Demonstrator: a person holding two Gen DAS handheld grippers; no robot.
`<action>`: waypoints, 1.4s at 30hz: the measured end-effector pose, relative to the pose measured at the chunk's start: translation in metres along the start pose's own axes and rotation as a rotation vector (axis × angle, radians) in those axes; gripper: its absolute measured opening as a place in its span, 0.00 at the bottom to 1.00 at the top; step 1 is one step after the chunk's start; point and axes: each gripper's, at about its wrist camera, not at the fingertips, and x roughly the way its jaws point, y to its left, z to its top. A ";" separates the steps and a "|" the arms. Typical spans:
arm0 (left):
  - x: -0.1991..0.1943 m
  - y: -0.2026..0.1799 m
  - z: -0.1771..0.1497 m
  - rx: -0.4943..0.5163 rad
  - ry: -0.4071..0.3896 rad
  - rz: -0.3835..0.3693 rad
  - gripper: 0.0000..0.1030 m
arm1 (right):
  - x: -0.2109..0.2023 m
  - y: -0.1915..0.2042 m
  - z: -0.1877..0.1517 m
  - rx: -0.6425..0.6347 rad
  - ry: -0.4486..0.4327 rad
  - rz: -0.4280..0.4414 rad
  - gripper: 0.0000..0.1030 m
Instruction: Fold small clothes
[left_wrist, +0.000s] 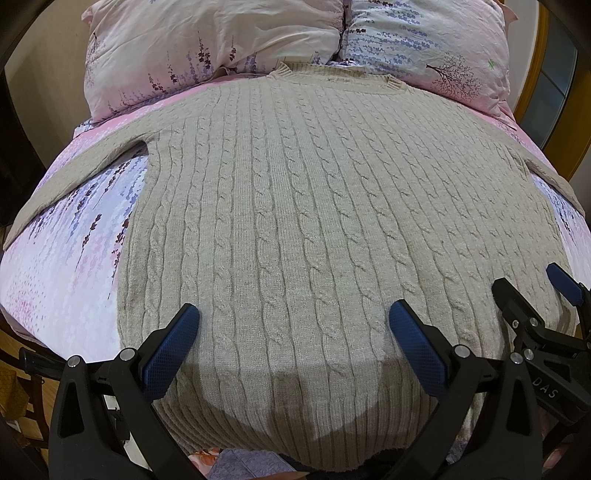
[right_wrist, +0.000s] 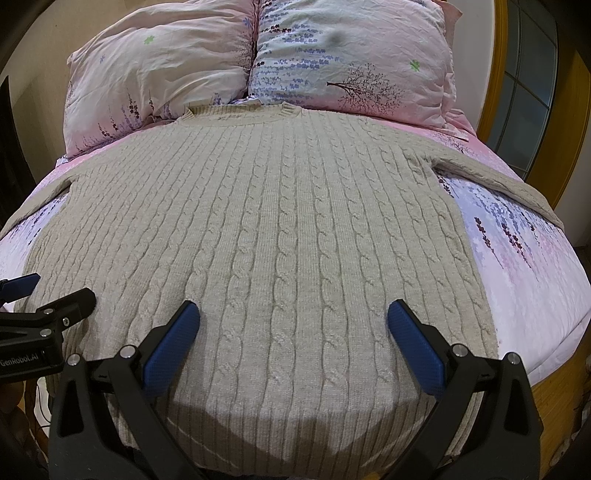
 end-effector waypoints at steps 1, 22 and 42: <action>0.000 0.000 0.000 0.000 0.000 0.000 0.99 | 0.000 0.000 0.000 0.000 0.000 0.000 0.98; -0.001 -0.001 -0.002 0.010 0.003 -0.005 0.99 | 0.004 -0.003 0.004 -0.038 0.002 0.036 0.98; 0.012 0.013 0.057 0.052 -0.067 -0.073 0.99 | 0.022 -0.163 0.084 0.435 -0.053 0.148 0.73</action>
